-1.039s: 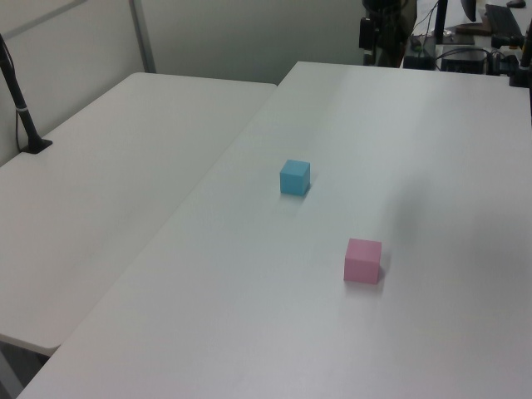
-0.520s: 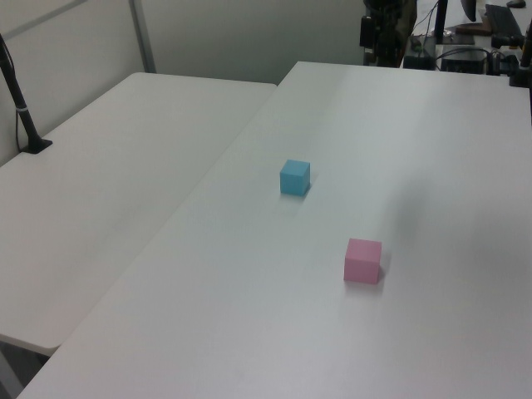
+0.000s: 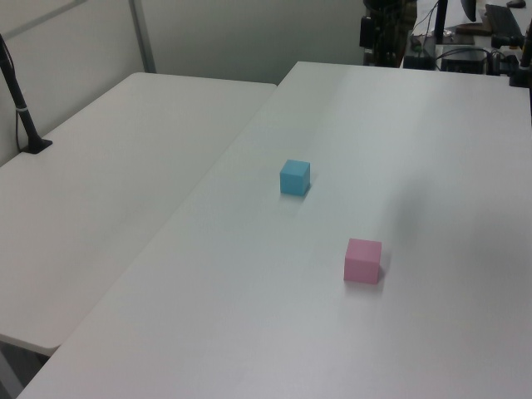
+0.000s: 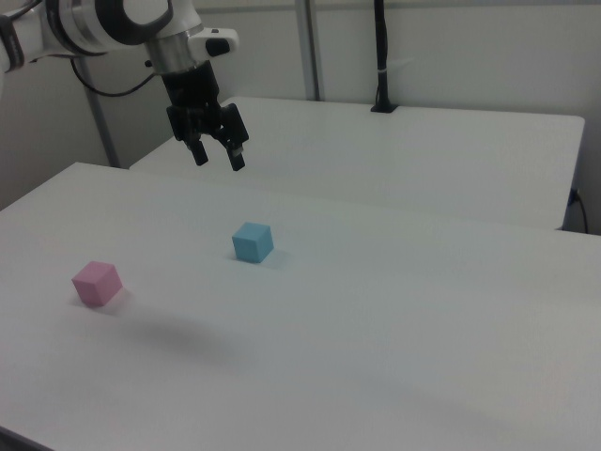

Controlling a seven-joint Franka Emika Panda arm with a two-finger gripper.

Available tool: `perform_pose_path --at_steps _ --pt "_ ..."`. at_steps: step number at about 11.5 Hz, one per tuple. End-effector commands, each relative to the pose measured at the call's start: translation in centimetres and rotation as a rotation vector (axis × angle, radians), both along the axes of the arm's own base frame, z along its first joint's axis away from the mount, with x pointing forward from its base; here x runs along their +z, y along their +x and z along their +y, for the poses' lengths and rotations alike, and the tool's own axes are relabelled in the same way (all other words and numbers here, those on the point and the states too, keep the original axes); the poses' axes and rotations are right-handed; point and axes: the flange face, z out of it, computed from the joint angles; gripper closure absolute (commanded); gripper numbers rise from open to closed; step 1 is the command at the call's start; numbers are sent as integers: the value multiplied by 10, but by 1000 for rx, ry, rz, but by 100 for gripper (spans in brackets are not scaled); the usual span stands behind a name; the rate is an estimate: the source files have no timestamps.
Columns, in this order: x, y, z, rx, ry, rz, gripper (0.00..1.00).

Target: Put blue cube on pink cube

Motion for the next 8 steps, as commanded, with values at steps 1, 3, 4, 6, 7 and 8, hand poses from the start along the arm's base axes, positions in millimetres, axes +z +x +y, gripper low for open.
perform_pose_path --at_steps 1,3,4,6,7,8 --pt "3 -5 2 20 12 5 0" --pt "3 -5 2 20 12 5 0" --pt "3 -5 2 21 12 5 0" --pt "2 -4 3 21 11 6 0" --pt "0 -4 3 21 11 9 0" --pt "-1 -3 5 25 13 9 0"
